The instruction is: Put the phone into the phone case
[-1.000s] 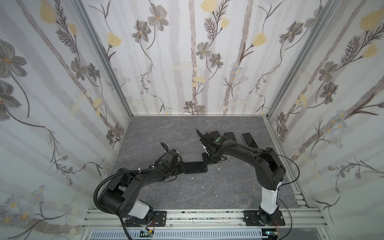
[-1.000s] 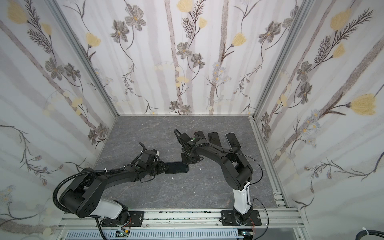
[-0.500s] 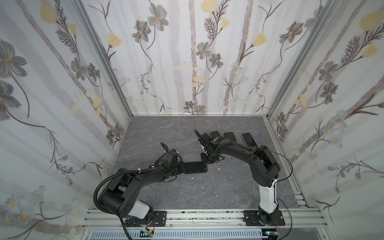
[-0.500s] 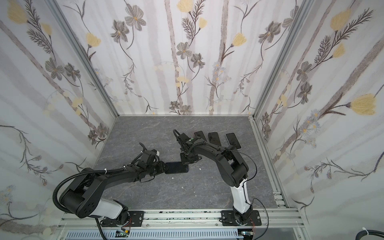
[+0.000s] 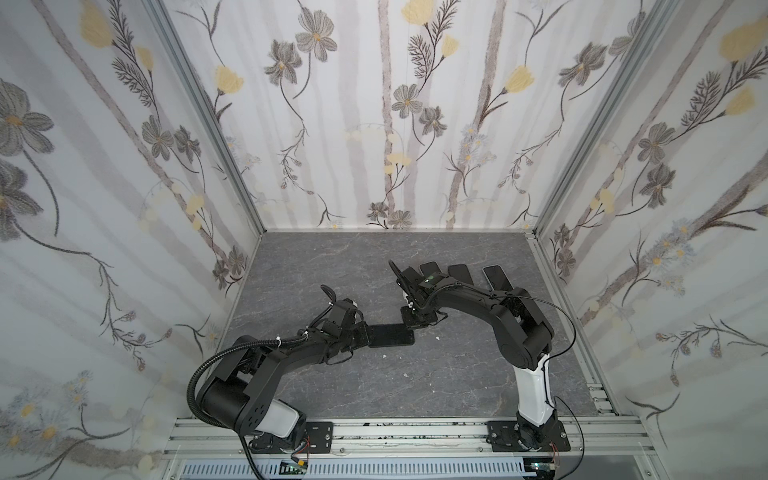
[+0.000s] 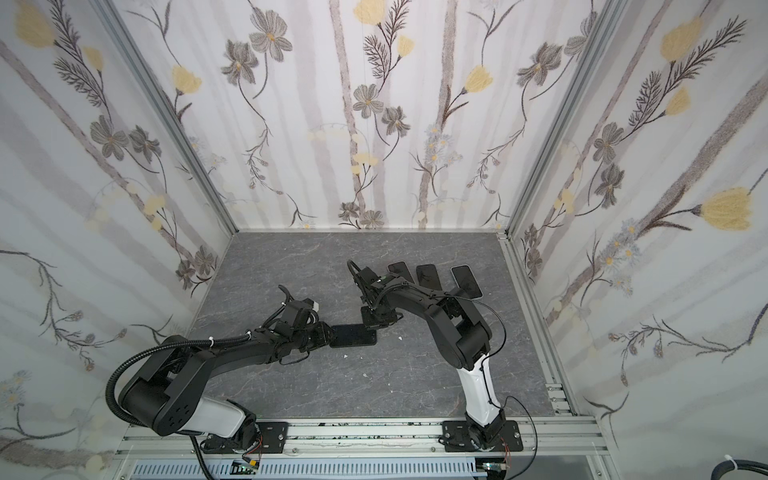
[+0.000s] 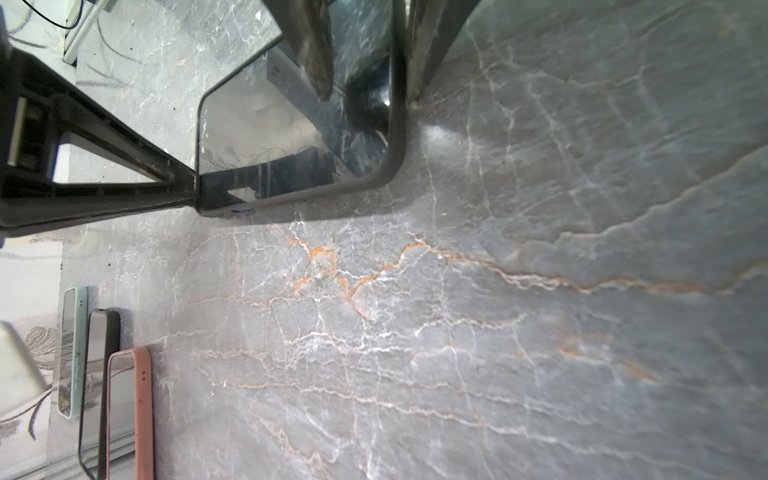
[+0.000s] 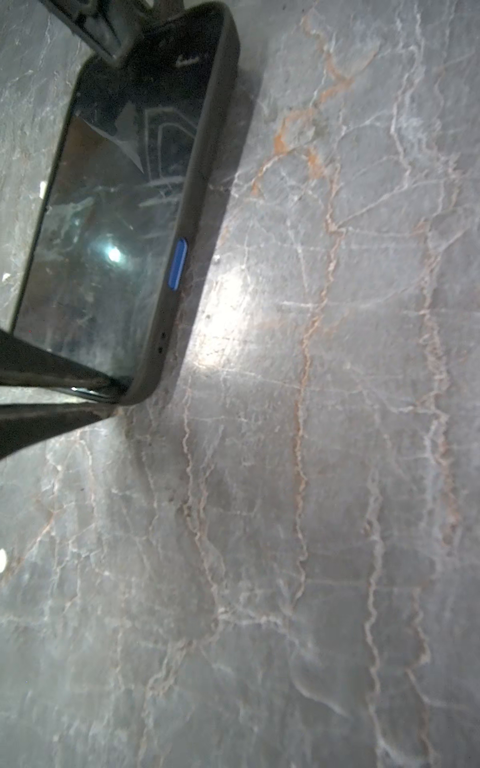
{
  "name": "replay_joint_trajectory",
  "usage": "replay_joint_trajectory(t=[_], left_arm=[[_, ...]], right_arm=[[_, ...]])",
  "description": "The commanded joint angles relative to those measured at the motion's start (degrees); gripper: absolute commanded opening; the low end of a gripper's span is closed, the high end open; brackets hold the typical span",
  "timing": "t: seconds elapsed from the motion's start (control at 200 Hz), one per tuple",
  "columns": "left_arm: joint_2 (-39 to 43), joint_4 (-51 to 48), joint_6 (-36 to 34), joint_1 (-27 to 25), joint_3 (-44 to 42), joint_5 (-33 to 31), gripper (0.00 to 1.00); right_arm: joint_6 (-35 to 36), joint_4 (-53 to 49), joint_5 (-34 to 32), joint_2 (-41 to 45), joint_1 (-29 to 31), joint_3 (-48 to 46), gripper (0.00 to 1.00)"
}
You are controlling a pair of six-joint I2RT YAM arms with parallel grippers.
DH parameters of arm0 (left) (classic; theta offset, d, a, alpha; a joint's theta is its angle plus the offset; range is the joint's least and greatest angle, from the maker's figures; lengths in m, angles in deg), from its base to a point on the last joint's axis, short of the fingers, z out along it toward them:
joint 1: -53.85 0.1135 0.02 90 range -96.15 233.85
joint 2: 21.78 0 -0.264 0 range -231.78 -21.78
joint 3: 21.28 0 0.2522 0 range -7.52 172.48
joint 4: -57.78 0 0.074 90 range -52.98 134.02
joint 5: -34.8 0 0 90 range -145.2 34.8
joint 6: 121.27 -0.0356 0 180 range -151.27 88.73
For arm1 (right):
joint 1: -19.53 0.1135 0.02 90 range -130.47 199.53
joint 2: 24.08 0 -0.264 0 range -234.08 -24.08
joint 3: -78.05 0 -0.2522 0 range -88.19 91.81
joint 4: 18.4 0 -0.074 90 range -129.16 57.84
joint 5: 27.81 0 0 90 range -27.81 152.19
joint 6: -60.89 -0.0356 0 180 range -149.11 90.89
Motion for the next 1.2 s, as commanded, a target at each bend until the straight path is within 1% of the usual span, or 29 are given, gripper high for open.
replay_joint_trajectory(t=[0.0,0.11,0.23,0.255,0.31,0.455,0.505,0.52,0.559,0.644,0.664,0.699,0.739,0.814,0.864,0.929,0.944,0.974,0.989,1.009,1.069,1.124,1.129,1.139,1.149,1.194], left_arm=[[-0.85,-9.62,-0.18,0.13,-0.71,-2.52,0.34],[-0.53,-9.7,-0.13,0.24,-0.51,-2.51,0.34],[0.2,-11.01,-0.63,0.52,1.44,-2.8,0.34],[0.73,-11.52,-0.79,0.68,2.14,-3.05,0.34],[2.44,-12.79,-1.25,1.0,3.8,-3.69,0.35],[10.16,-17.41,-4.04,1.93,8.99,-8.18,0.43],[12.55,-19.34,-5.45,2.24,10.49,-10.39,0.48],[14.66,-19.87,-5.95,2.32,10.82,-11.04,0.49],[17.55,-21.49,-7.43,2.4,11.91,-12.99,0.52],[23.01,-24.36,-10.98,2.67,13.86,-16.99,0.58],[24.4,-24.83,-11.69,2.64,14.11,-17.85,0.59],[26.81,-25.16,-12.98,2.65,14.3,-19.28,0.61],[29.89,-25.17,-14.42,2.69,13.98,-20.77,0.64],[35.44,-24.2,-17.72,2.7,12.68,-22.68,0.71],[39.04,-23.62,-20.24,2.7,11.58,-23.18,0.78],[43.22,-23.19,-23.92,2.68,9.81,-23.28,0.86],[44.17,-23.15,-24.78,2.67,9.45,-23.25,0.88],[45.95,-23.27,-26.29,2.65,8.78,-23.32,0.94],[46.7,-23.5,-26.93,2.69,8.52,-23.41,0.96],[47.69,-23.76,-27.64,2.71,8.21,-23.73,1.0],[50.53,-24.9,-30.0,2.7,7.64,-24.54,1.0],[52.17,-26.2,-32.03,2.64,7.46,-24.95,1.0],[52.28,-26.3,-32.12,2.63,7.46,-25.08,1.0],[52.53,-26.33,-32.21,2.65,7.42,-25.27,1.0],[52.75,-26.32,-32.17,2.7,7.38,-25.47,1.0],[53.78,-26.31,-32.63,2.72,7.21,-25.63,1.0]], right_arm=[[0.31,-2.87,-2.19,-1.71,0.18,-0.88,0.11],[0.3,-2.96,-2.07,-1.2,0.3,-0.63,0.12],[1.47,-2.79,-1.39,0.77,0.65,1.6,0.15],[2.54,-2.45,-0.91,1.35,0.88,2.29,0.16],[5.64,-1.71,-0.05,2.78,1.52,4.26,0.21],[14.49,2.33,2.57,6.9,2.37,7.41,0.27],[17.33,3.77,2.68,8.32,2.62,8.05,0.29],[18.27,4.38,2.94,8.8,2.71,8.15,0.3],[21.38,5.88,4.03,10.11,2.96,8.11,0.32],[29.05,9.63,3.22,13.32,4.32,7.37,0.44],[30.52,10.36,3.15,13.72,4.34,7.11,0.45],[35.41,11.67,4.3,14.32,4.34,6.37,0.47],[41.06,12.77,5.3,14.58,4.34,5.38,0.47],[50.25,9.81,4.71,13.15,4.34,6.08,0.5],[57.96,6.23,7.12,11.87,4.33,6.49,0.52],[67.44,3.17,9.13,11.07,4.34,4.53,0.58],[69.12,2.55,9.13,10.81,4.34,4.1,0.62],[71.3,2.21,8.72,10.41,4.34,3.23,0.64],[71.88,2.15,8.26,10.15,4.34,2.84,0.64],[72.32,2.2,7.62,9.82,4.34,2.53,0.68],[72.6,2.15,6.28,8.47,4.32,2.32,0.7],[72.1,1.66,6.57,6.94,4.34,2.99,0.71],[72.07,1.62,6.61,6.76,4.34,3.08,0.72],[71.84,1.49,6.69,6.48,4.34,3.21,0.85],[71.61,1.36,6.84,6.23,4.34,3.37,0.91],[70.87,1.29,7.46,4.91,4.34,3.81,0.97]])
